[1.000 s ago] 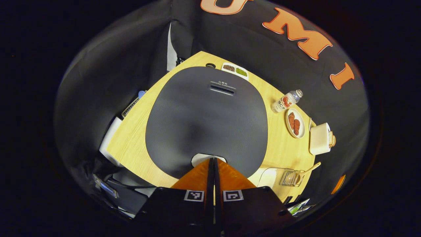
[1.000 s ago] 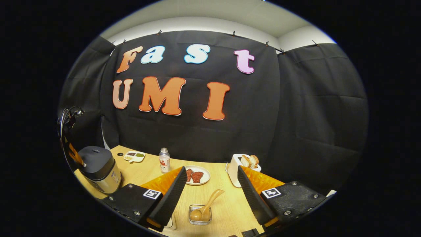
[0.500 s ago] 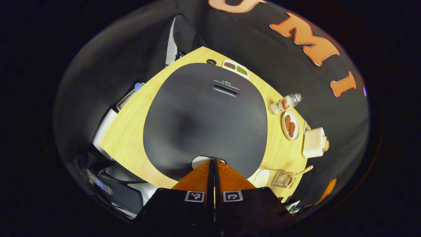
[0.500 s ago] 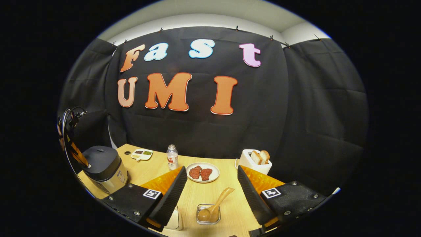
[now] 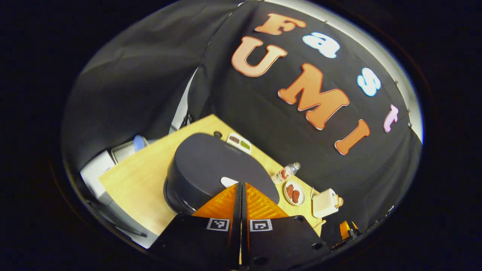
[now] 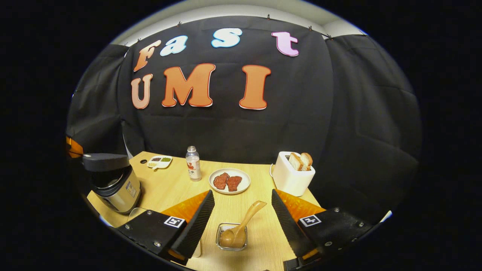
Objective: Close the left gripper, press the button to open the rice cooker; take a wooden spoon from the chopstick holder with the right hand, scoop a spoonful of rice and pour it into the rice cooker, then put the wooden spoon back into the chopstick holder.
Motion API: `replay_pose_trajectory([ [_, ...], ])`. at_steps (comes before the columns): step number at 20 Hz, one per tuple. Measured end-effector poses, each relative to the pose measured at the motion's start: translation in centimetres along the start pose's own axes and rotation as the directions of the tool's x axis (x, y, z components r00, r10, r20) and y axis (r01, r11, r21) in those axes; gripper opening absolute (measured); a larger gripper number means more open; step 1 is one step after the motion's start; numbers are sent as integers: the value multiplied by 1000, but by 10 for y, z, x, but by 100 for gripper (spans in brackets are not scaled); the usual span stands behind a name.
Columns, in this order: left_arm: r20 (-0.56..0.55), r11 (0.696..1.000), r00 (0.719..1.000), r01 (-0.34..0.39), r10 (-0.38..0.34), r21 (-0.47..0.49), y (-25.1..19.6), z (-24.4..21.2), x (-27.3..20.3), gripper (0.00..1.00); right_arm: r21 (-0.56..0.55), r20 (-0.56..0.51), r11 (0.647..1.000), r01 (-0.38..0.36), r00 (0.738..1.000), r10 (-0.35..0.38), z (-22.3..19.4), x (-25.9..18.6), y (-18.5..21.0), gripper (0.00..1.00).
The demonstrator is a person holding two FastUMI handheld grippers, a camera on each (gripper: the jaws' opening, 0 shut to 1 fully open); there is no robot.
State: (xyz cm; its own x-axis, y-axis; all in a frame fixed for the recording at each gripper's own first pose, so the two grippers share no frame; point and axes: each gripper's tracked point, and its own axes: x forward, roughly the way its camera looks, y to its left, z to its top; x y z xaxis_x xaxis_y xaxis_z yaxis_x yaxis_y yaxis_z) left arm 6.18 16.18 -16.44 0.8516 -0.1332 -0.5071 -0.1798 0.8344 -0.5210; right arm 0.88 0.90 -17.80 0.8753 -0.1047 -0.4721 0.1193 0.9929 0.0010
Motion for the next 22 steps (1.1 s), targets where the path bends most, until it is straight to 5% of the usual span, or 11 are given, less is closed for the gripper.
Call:
replay_pose_trajectory([
  [3, 116, 989, 989, -100, 88, 109, 3, 14, -27, 8, 50, -77, 999, -16, 997, 20, -21, 14, -8, 94],
  [10, 252, 943, 962, -176, 105, 281, -27, -5, -65, 9, 195, -238, 981, -13, 969, 60, -66, 54, -25, 93],
  [15, 299, 887, 944, -254, 141, 386, -38, -19, -83, 83, 274, -341, 961, -27, 932, 123, -98, 83, -25, 89],
  [22, 328, 845, 923, -332, 200, 419, -41, -40, -101, 85, 341, -465, 940, -28, 863, 195, -126, 116, -15, 69],
])
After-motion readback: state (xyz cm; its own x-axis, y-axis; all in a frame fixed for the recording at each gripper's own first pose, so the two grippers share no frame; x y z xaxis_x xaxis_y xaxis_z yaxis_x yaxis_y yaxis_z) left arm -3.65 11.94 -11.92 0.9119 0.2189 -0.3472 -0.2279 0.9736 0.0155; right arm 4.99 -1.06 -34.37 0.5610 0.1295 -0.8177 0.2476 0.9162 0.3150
